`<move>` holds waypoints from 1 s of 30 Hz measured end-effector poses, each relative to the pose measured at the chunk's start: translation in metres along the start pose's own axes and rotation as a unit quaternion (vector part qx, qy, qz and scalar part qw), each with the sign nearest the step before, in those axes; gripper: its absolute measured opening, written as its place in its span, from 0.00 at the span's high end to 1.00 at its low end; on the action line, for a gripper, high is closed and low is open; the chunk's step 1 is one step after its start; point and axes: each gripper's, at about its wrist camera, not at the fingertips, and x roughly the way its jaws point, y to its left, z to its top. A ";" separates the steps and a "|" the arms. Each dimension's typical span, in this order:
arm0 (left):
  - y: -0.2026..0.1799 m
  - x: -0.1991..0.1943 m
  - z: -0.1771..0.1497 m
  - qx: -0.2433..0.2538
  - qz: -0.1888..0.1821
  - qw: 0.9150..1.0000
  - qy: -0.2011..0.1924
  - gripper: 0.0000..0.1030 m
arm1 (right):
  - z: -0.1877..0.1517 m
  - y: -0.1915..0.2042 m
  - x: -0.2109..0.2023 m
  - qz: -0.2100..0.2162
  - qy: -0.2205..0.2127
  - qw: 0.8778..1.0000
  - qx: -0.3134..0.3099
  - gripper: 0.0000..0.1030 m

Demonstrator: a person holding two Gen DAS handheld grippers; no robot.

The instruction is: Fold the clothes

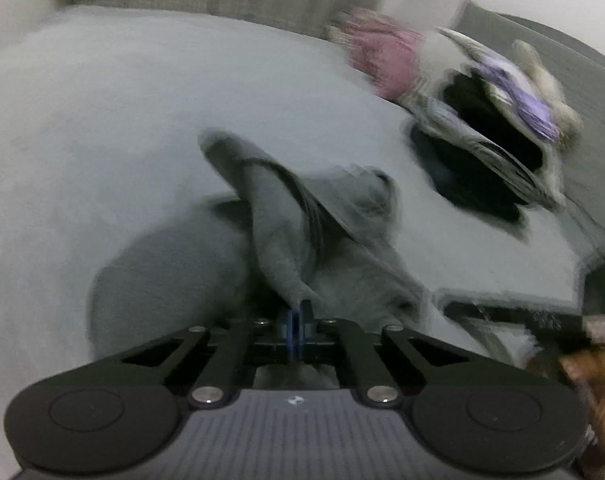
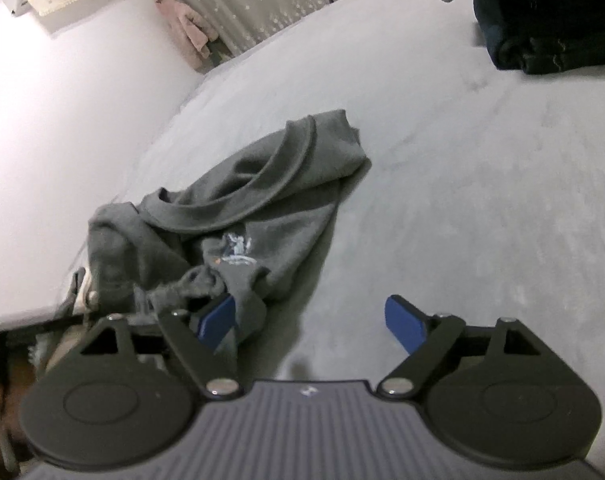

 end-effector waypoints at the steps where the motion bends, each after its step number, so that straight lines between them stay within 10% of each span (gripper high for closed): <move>1: -0.006 -0.002 -0.008 0.006 -0.004 1.000 0.004 0.99 | 0.000 0.001 0.000 0.006 -0.004 1.000 0.010 0.16; 5: -0.014 -0.017 -0.015 0.020 0.018 1.000 -0.016 0.92 | -0.002 0.002 0.000 0.012 -0.011 0.999 0.045 0.16; 8: -0.007 -0.017 0.002 0.004 0.048 0.999 -0.020 0.50 | -0.005 0.005 -0.001 0.017 -0.013 0.998 0.053 0.15; 13: 0.013 -0.013 0.029 -0.013 0.089 0.995 -0.041 0.29 | -0.007 0.007 0.002 0.002 -0.008 0.999 0.040 0.12; 27: 0.045 0.058 0.046 -0.124 0.121 0.984 0.032 0.27 | 0.067 -0.008 0.069 0.023 -0.062 0.993 0.100 0.14; 29: 0.045 0.058 0.041 -0.130 0.119 0.984 0.022 0.32 | 0.071 -0.007 0.094 0.018 -0.054 0.993 0.100 0.24; 30: 0.045 0.058 0.039 -0.132 0.117 0.984 0.016 0.46 | 0.071 -0.007 0.100 0.020 -0.049 0.994 0.096 0.46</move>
